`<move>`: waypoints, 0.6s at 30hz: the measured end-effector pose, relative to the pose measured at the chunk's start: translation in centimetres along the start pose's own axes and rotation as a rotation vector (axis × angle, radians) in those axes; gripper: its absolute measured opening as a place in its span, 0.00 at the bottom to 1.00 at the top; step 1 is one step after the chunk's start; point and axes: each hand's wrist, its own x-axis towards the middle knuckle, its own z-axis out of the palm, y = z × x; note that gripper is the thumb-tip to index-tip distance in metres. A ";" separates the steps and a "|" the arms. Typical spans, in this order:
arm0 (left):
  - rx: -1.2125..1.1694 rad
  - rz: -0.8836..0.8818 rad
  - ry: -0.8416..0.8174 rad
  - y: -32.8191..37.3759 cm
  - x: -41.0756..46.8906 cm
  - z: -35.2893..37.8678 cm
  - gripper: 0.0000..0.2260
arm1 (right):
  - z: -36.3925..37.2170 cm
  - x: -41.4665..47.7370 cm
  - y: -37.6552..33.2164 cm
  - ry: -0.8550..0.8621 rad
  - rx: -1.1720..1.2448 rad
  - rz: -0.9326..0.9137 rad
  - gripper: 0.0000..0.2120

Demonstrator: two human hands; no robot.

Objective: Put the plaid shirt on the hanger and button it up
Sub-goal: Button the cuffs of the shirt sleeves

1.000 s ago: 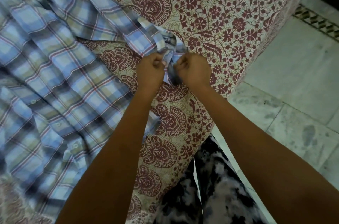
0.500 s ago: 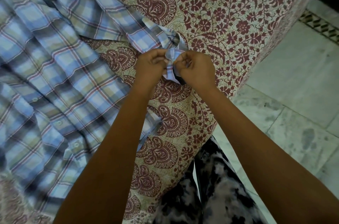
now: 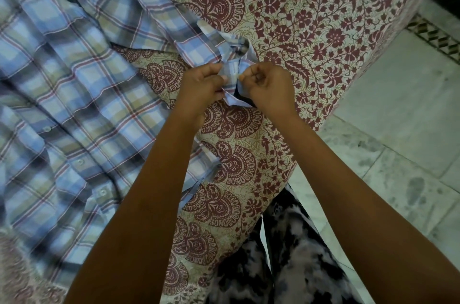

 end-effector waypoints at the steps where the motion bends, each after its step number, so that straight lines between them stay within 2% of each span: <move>1: -0.011 -0.006 0.001 0.0 0.0 0.0 0.09 | -0.1 0.0 -0.1 -0.011 0.012 -0.007 0.04; 5: -0.056 -0.014 -0.017 -0.1 0.1 -0.3 0.11 | -0.2 0.1 -0.5 -0.030 0.062 0.002 0.04; 8: 0.025 0.052 -0.083 -0.2 0.0 -0.2 0.08 | -0.3 0.1 -0.7 -0.051 0.072 0.000 0.03; 11: 0.086 0.100 -0.048 -0.3 0.0 -0.2 0.07 | -0.3 -0.1 -0.7 -0.086 0.079 -0.014 0.04; 14: -0.014 0.009 0.001 -0.2 0.4 -0.8 0.08 | -0.2 -0.3 -0.6 -0.069 0.090 0.003 0.05; 18: -0.127 -0.088 -0.037 0.0 0.3 -1.2 0.09 | -0.1 -0.4 -0.6 -0.086 0.122 -0.002 0.04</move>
